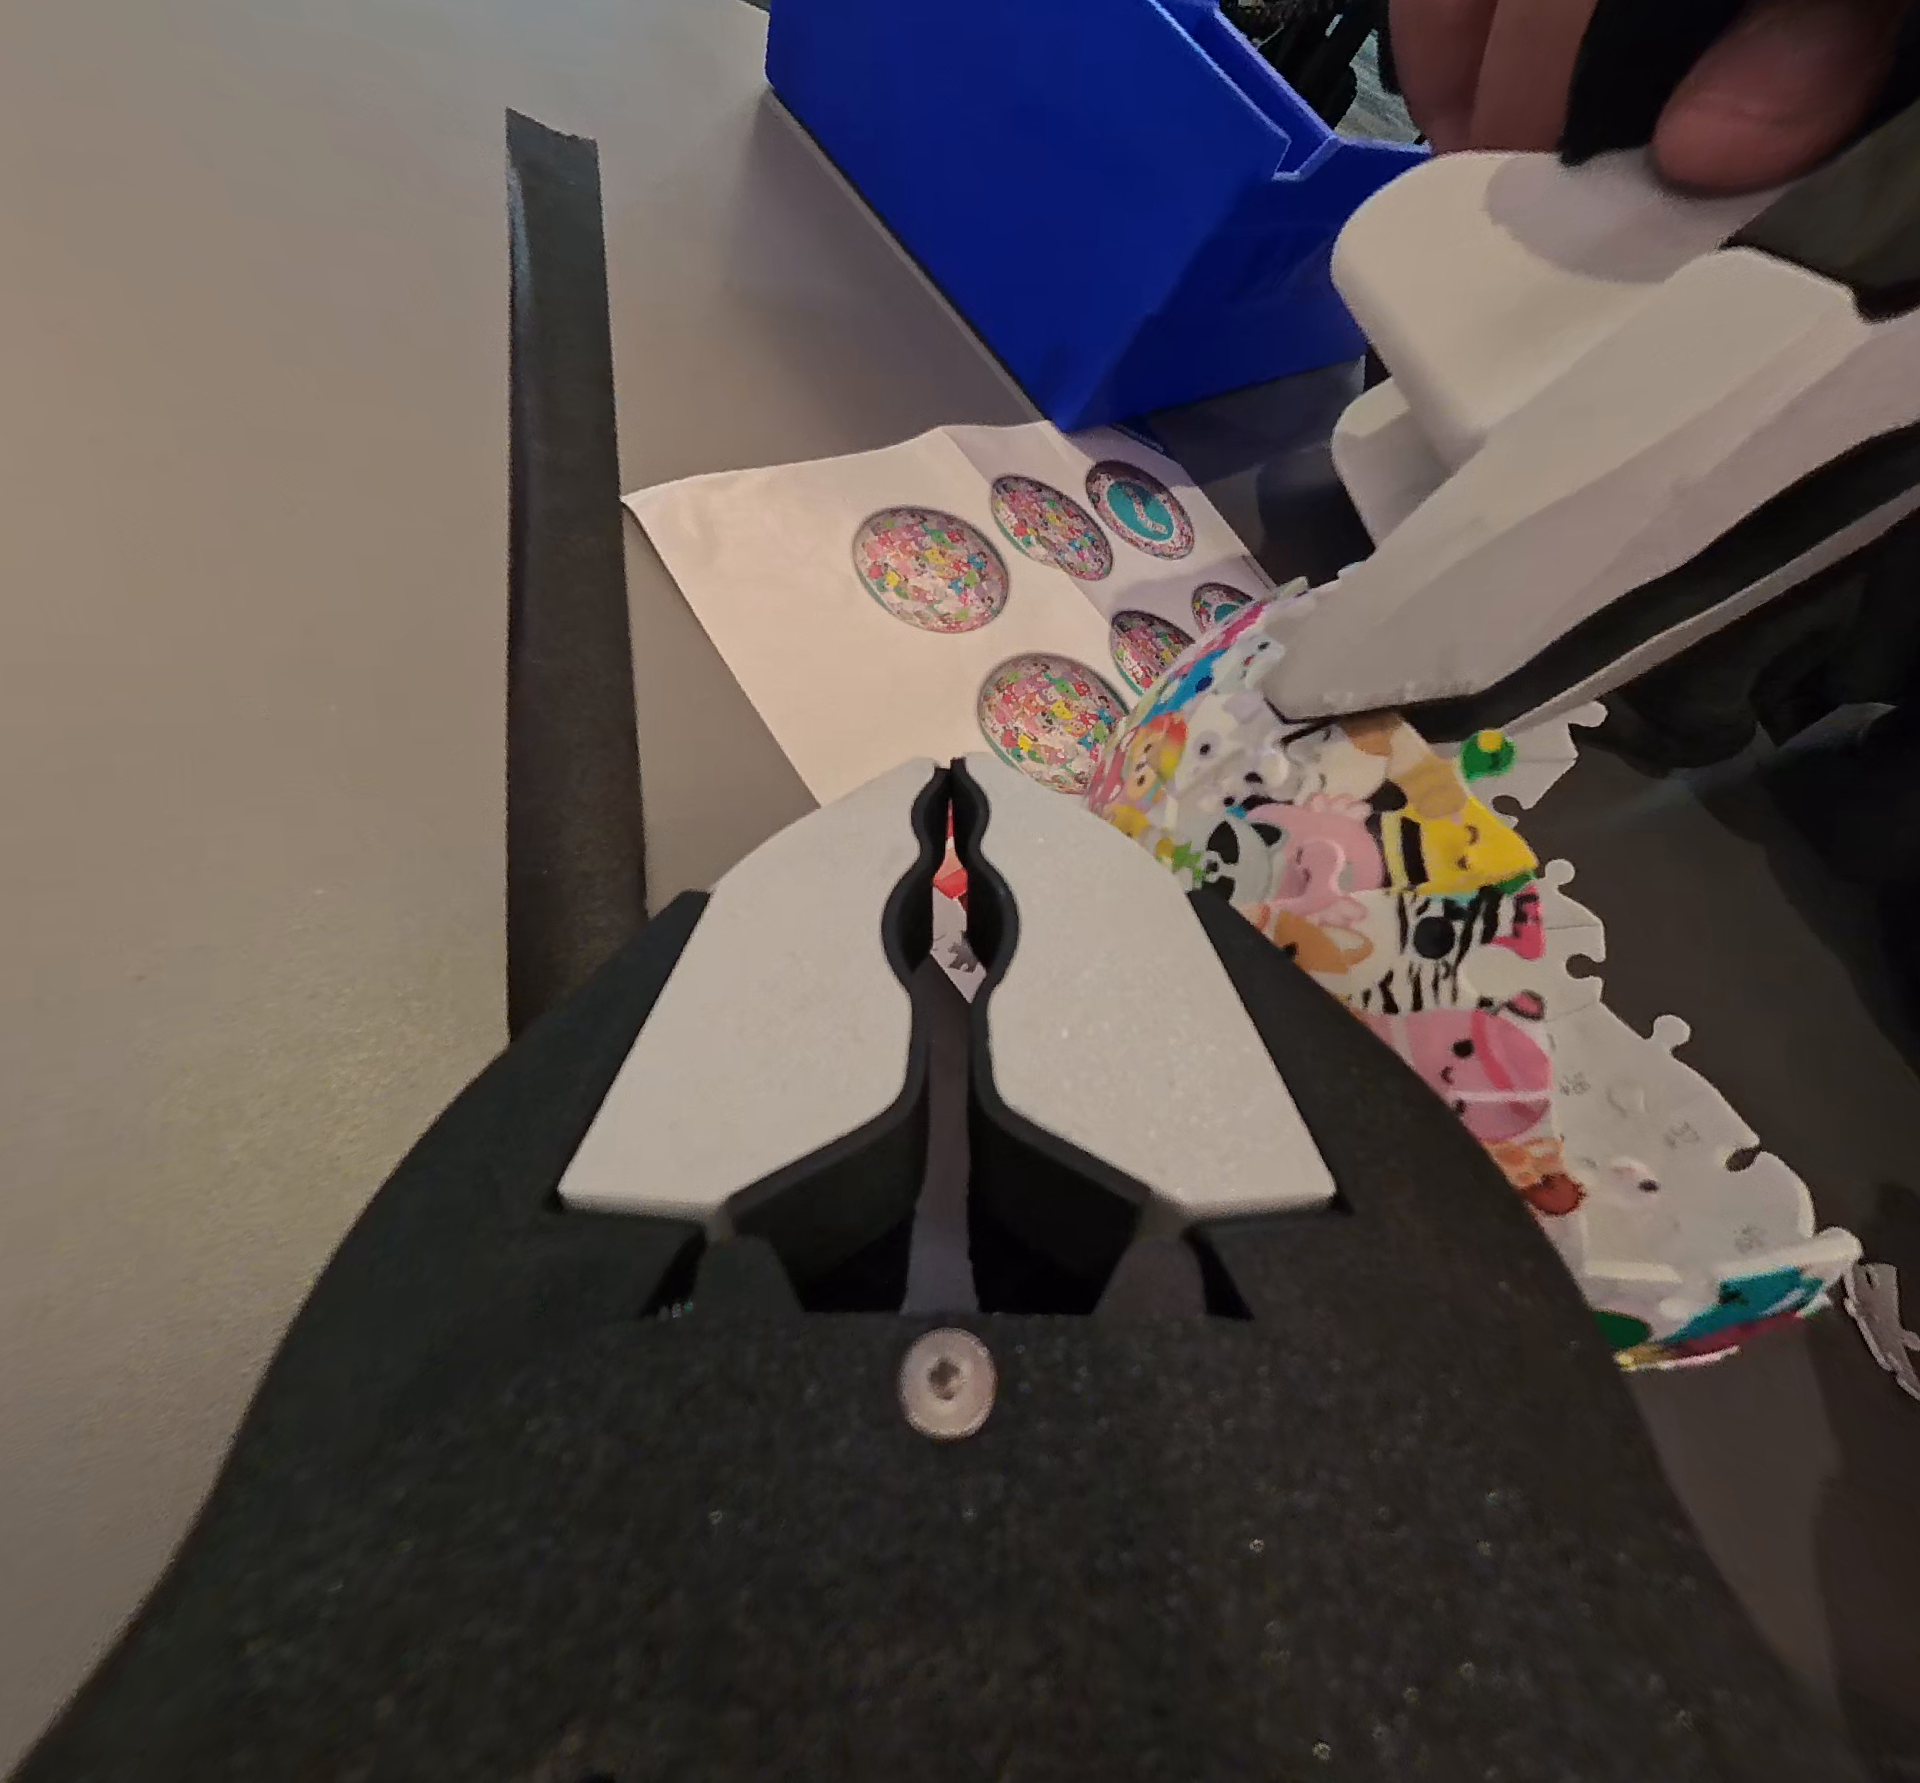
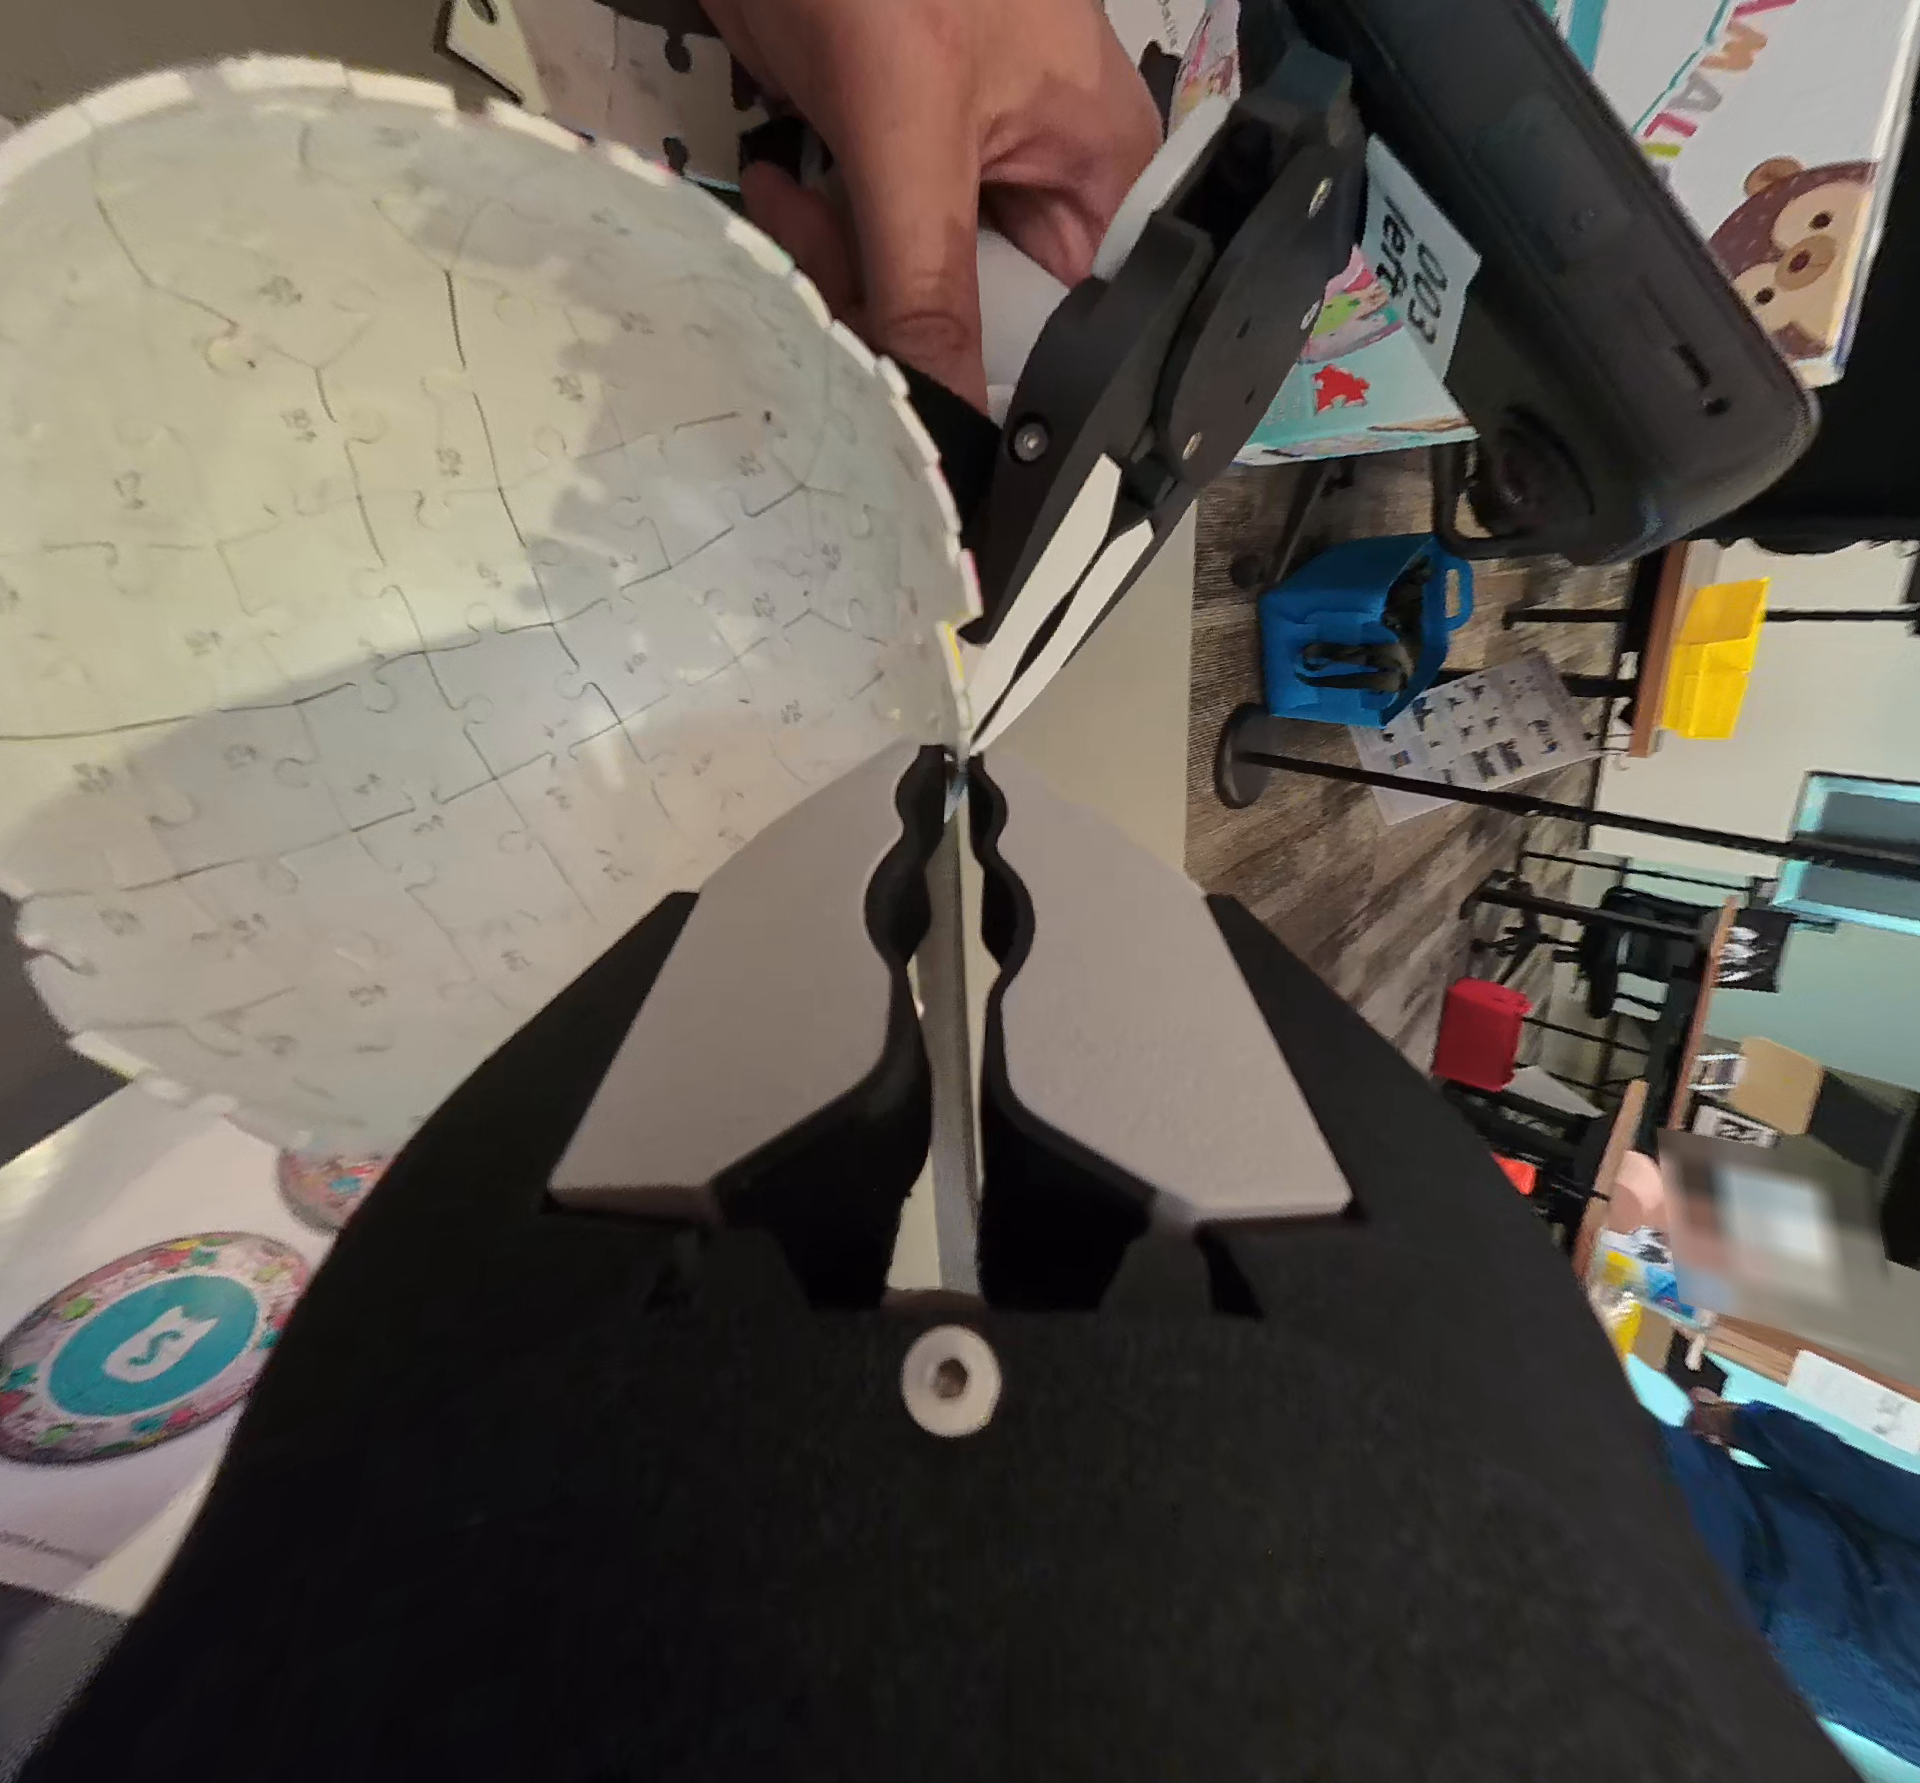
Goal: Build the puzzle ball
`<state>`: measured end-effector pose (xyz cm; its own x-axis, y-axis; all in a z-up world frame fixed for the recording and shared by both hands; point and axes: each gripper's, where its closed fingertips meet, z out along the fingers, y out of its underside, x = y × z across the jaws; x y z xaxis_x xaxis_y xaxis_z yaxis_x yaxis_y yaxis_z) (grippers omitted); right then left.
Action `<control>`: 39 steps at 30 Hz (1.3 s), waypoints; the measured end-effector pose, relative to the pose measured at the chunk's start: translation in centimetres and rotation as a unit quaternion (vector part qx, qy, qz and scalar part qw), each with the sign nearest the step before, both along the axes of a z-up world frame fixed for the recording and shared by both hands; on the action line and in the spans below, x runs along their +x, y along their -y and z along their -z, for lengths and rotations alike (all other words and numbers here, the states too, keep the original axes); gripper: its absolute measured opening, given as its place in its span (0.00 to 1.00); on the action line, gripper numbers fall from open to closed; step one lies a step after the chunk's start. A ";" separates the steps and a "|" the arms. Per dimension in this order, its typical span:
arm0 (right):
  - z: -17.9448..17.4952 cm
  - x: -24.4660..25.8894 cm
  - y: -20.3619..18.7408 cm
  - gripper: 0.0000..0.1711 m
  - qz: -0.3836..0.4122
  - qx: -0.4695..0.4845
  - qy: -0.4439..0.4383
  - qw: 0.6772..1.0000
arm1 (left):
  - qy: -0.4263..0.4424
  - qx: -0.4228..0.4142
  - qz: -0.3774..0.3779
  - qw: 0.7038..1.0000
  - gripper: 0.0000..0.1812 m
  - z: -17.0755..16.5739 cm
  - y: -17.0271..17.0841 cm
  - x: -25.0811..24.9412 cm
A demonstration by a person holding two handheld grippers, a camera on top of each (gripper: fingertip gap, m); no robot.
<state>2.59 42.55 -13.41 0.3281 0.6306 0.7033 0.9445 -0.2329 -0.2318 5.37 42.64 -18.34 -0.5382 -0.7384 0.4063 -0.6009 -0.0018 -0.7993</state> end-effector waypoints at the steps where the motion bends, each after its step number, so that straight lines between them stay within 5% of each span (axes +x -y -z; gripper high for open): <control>1: 0.0 0.0 0.0 0.02 -0.003 0.003 0.002 1.000 | 0.000 0.000 0.000 1.000 0.00 0.0 0.0 0.0; 28: -0.6 0.7 0.3 0.02 0.055 0.014 -0.072 0.996 | 0.031 -0.029 -0.053 0.998 0.00 -1.3 -1.7 0.4; 39: -0.9 0.1 0.2 0.01 0.044 -0.001 -0.174 0.984 | 0.129 -0.038 -0.146 0.980 0.14 -9.0 -4.0 -3.5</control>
